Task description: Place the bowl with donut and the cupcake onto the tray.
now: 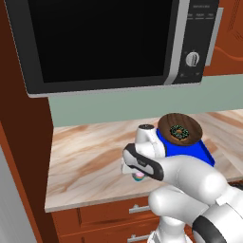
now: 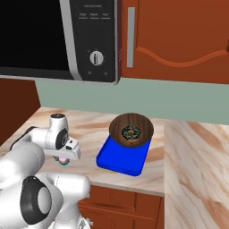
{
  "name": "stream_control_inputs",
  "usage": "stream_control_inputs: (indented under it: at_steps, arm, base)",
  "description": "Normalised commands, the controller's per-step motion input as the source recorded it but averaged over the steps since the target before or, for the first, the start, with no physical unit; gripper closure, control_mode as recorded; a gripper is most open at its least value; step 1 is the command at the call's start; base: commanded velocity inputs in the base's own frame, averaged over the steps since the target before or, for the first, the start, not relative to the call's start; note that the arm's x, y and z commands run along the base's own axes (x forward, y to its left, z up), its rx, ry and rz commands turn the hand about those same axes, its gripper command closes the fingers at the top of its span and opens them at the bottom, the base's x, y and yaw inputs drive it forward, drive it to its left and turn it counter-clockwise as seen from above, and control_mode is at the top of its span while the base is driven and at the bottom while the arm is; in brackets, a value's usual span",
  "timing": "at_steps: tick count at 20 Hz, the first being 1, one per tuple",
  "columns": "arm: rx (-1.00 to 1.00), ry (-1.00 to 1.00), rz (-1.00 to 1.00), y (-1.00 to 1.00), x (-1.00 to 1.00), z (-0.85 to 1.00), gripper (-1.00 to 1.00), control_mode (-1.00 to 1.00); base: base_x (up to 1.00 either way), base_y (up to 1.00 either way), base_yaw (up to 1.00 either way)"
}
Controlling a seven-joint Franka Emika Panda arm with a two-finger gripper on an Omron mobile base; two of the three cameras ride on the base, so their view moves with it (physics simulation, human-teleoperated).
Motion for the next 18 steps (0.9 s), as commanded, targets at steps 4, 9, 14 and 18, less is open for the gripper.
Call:
stream_control_inputs:
  at_steps: [4, 9, 14, 18]
  arm:
    - [0.0, -0.02, 0.0, 0.0, 0.03, -0.19, 1.0, -1.0]
    - [0.01, -0.03, 0.0, 0.0, 0.17, -0.1, 1.0, -1.0]
    - [0.04, 0.03, 0.0, -0.05, 0.0, 0.25, 1.0, -1.0]
    - [0.01, 0.08, 0.0, -0.13, 0.0, 0.45, 1.0, -1.0]
  base:
    - [0.0, 0.0, 0.0]
    - [0.0, 0.0, 0.0]
    - [0.0, 0.0, 0.0]
    - [0.0, 0.0, 0.0]
